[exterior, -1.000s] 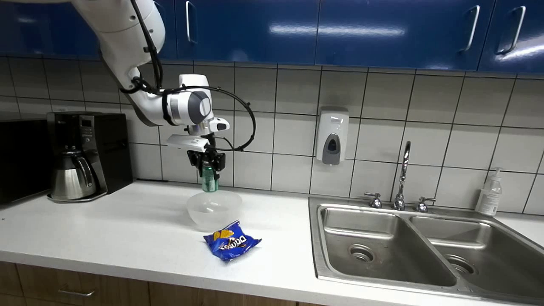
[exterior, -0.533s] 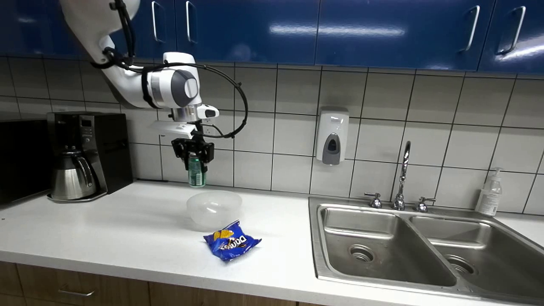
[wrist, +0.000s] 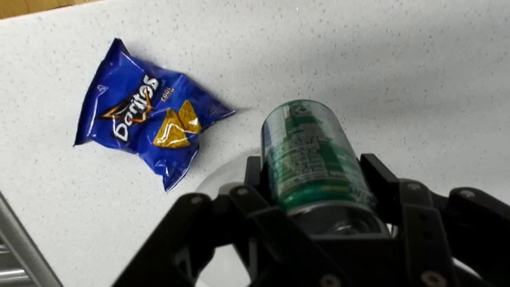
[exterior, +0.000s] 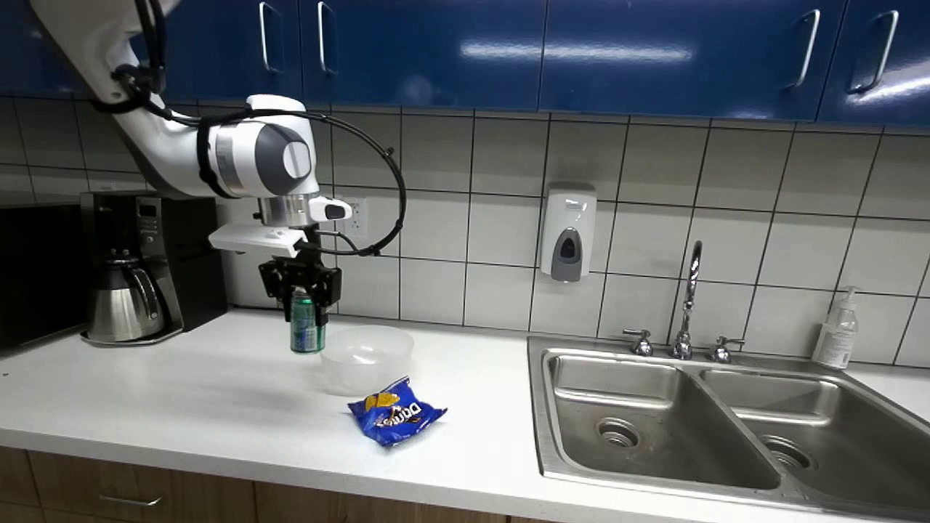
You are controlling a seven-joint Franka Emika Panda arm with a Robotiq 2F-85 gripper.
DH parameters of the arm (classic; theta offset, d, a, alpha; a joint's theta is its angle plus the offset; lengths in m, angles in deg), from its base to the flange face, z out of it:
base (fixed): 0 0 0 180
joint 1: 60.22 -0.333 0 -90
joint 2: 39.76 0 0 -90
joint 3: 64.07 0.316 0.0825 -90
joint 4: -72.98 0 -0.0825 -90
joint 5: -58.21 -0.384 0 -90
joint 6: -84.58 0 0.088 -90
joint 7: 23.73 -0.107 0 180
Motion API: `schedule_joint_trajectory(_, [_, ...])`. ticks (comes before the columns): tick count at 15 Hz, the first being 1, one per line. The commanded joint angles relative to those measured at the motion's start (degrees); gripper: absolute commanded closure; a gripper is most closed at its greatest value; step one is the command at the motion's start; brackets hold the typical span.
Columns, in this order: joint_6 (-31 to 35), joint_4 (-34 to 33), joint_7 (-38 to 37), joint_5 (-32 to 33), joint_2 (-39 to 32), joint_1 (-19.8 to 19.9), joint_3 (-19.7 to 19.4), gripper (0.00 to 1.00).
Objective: Pick up the green sprite can and put it on the kitchen counter
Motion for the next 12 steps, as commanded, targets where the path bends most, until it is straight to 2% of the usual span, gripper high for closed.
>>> schedule_joint_trajectory(1, [0.48,6.01,-0.15,1.78,4.72,0.36,1.3,0.62])
schedule_joint_trajectory(8, [5.9,11.44,-1.83,4.74,3.01,0.66,1.64,0.62])
schedule_joint_trajectory(12, [12.71,13.73,-4.29,6.93,1.05,0.78,1.34,0.62])
